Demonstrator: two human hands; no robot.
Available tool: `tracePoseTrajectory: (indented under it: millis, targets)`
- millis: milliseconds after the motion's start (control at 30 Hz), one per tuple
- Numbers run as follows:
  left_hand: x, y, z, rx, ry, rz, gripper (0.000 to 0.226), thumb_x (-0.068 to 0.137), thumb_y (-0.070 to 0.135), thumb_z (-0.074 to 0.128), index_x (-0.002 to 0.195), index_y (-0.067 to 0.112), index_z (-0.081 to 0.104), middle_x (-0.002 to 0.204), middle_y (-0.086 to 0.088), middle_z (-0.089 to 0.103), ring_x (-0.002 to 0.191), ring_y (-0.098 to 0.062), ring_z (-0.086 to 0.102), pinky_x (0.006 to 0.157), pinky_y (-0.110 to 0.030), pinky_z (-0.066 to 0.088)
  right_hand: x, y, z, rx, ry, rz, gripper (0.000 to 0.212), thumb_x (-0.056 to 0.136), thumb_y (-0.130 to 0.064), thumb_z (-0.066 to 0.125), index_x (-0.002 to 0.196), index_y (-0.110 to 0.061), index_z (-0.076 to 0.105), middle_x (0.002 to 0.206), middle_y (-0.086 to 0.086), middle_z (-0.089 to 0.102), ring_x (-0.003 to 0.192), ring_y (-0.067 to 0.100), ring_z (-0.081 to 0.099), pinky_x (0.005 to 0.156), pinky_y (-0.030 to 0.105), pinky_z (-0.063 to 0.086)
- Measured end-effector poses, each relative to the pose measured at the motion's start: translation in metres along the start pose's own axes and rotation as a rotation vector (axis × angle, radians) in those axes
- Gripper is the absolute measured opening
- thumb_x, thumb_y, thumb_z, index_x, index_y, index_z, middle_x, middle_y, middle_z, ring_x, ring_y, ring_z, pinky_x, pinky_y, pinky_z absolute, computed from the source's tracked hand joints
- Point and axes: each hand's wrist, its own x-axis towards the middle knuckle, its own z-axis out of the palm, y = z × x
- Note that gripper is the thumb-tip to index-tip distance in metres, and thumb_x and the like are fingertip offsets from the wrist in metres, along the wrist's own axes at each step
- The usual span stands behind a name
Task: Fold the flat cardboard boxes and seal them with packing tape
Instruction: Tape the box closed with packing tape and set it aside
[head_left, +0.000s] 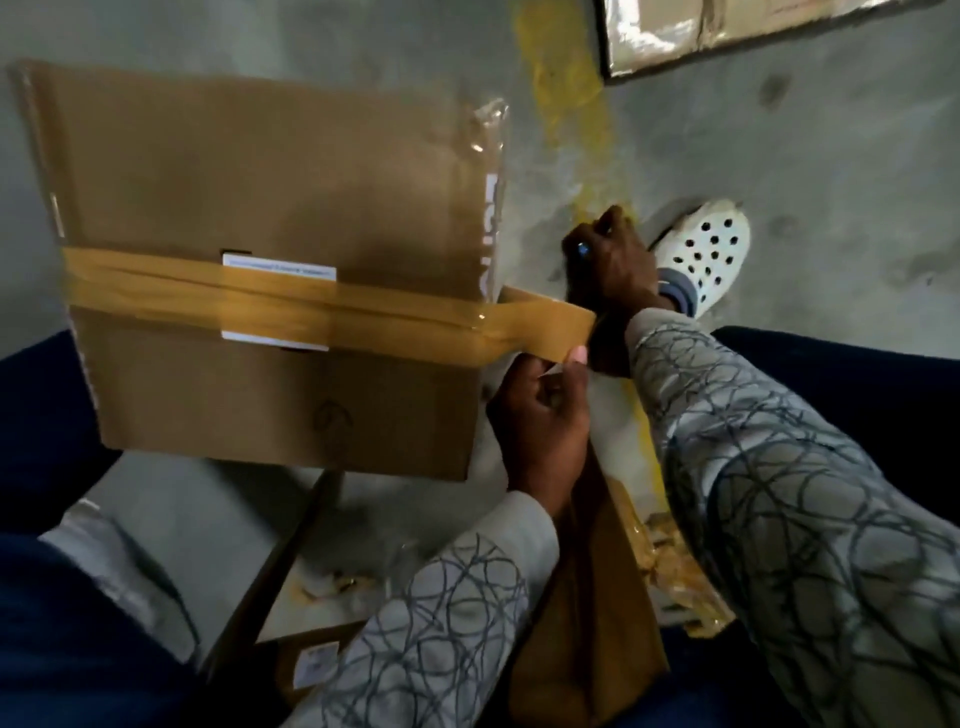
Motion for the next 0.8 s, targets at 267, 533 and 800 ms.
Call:
tracePoseTrajectory:
  millis: [267, 533, 800]
  targets:
    - [-0.008, 0.015, -0.008, -0.037, -0.077, -0.094, 0.013, 0.095, 0.034, 0.065, 0.088, 0.023, 0.067, 0.087, 0.008, 0.071, 0.082, 0.001, 0.066, 0.07, -0.009, 0.048, 0.008, 0.002, -0.025, 0.021, -0.123, 0.119, 0.035, 0.088, -0.036, 0.057, 0.105, -0.006, 0.065, 0.11, 0.021, 0.065, 0.109, 0.039, 0.058, 0.086, 0.044, 0.047]
    - [-0.044, 0.037, -0.02, -0.198, -0.163, -0.195, 0.027, 0.092, 0.036, 0.066, 0.071, 0.018, 0.067, 0.069, 0.004, 0.066, 0.065, -0.009, 0.06, 0.066, -0.024, 0.048, -0.03, -0.047, -0.167, 0.539, 0.002, 0.227, 0.012, 0.078, -0.019, 0.083, 0.081, -0.01, 0.074, 0.073, 0.014, 0.073, 0.051, 0.016, 0.065, 0.059, 0.044, 0.062]
    - [-0.084, 0.042, -0.027, -0.394, -0.116, -0.204, 0.021, 0.089, 0.035, 0.07, 0.096, 0.016, 0.077, 0.092, -0.001, 0.075, 0.088, -0.017, 0.067, 0.087, -0.034, 0.055, -0.171, -0.144, -0.267, 0.697, 0.371, -0.039, 0.02, 0.089, -0.028, 0.067, 0.093, -0.011, 0.076, 0.079, 0.003, 0.076, 0.057, 0.013, 0.071, 0.056, 0.028, 0.059]
